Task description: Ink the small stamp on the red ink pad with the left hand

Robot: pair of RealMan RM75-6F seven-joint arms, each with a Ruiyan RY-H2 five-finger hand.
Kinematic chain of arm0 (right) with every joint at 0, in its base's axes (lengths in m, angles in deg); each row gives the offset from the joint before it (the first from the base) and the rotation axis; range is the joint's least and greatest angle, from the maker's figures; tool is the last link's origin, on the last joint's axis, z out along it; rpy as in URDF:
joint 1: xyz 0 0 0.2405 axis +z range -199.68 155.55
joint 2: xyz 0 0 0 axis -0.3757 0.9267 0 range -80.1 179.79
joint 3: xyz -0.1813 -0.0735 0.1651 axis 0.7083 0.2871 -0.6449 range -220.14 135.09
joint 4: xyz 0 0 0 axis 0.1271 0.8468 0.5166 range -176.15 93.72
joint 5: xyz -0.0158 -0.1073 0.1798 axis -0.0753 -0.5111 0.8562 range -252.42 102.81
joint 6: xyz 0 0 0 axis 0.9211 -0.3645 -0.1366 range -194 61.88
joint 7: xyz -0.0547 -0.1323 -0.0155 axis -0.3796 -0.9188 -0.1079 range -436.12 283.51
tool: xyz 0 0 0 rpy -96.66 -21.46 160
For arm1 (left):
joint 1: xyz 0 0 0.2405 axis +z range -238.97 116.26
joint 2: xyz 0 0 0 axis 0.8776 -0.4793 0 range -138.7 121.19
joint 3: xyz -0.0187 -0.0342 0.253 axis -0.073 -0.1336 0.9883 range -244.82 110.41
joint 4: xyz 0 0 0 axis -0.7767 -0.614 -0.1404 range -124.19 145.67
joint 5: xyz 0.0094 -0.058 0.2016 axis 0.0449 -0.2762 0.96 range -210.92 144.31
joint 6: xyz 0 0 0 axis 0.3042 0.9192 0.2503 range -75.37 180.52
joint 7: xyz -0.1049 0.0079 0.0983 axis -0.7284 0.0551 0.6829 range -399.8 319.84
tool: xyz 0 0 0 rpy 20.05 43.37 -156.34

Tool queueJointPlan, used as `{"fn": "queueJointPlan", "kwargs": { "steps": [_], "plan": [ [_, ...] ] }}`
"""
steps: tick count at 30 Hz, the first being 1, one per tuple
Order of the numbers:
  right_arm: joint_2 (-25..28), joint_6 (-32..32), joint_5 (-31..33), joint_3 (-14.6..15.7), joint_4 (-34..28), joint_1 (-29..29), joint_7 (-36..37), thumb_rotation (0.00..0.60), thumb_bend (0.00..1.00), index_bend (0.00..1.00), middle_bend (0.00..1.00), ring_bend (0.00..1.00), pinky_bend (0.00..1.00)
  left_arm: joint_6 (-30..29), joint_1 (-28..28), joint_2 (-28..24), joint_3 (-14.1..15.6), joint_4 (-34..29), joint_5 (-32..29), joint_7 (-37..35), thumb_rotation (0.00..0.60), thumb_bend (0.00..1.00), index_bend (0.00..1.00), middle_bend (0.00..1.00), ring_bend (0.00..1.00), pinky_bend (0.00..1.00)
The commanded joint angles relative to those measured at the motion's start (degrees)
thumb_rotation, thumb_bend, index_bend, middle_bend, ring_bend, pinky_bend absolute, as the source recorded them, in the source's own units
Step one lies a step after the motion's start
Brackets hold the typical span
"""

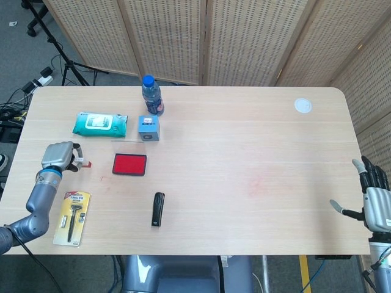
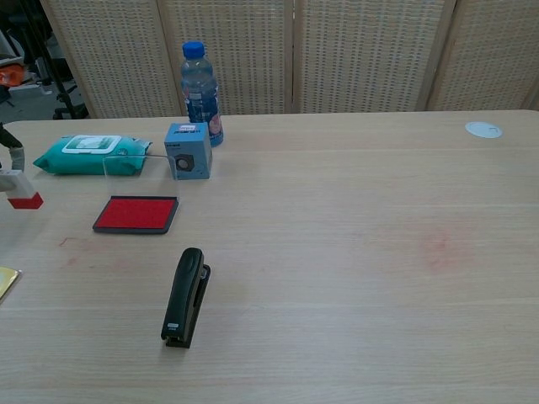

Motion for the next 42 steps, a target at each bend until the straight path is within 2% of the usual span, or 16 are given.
{"fn": "queueJointPlan", "kwargs": {
  "steps": [1,17,27,29,34,37,42],
  "plan": [
    [-0.1,-0.01,-0.14,0.14,-0.05,0.0,-0.29,0.6,0.0,0.0,0.0,0.0,0.0,2.51,1.1,1.19,0.58,3.35,1.23,-2.27,0.6,0.44,0.65,1.0,1.0,0.95],
    [-0.02,-0.08,-0.13,0.24,-0.31,-0.11,-0.44,0.6,0.0,0.0,0.0,0.0,0.0,5.67,2.46,7.48,0.76,13.52,5.18,-6.18,0.6,0.44,0.65,1.0,1.0,0.95],
    [0.08,0.19,-0.04,0.25,-0.36,-0.06,-0.17,0.6,0.0,0.0,0.0,0.0,0.0,5.59,2.9,8.85,0.36,15.59,6.9,-6.31,0.6,0.44,0.64,1.0,1.0,0.95],
    [0.1,0.13,-0.05,0.24,-0.36,-0.08,-0.14,0.6,0.0,0.0,0.0,0.0,0.0,5.69,2.93,9.01,0.28,15.7,6.94,-6.15,0.6,0.44,0.61,1.0,1.0,0.95],
    [0.19,0.12,0.07,0.17,-0.4,-0.12,0.09,0.6,0.0,0.0,0.0,0.0,0.0,5.52,3.13,8.8,-0.08,15.38,7.31,-6.16,0.6,0.44,0.44,1.0,1.0,0.95],
    [0.24,0.16,0.05,0.17,-0.4,-0.11,0.19,0.6,0.0,0.0,0.0,0.0,0.0,5.44,3.19,8.39,-0.23,14.97,7.31,-5.9,0.6,0.44,0.4,1.0,1.0,0.95],
    [0.26,0.2,0.12,0.17,-0.43,-0.12,0.22,0.6,0.0,0.0,0.0,0.0,0.0,5.97,3.03,7.99,-0.31,14.24,6.94,-5.31,0.6,0.44,0.39,1.0,1.0,0.95]
  ]
}}
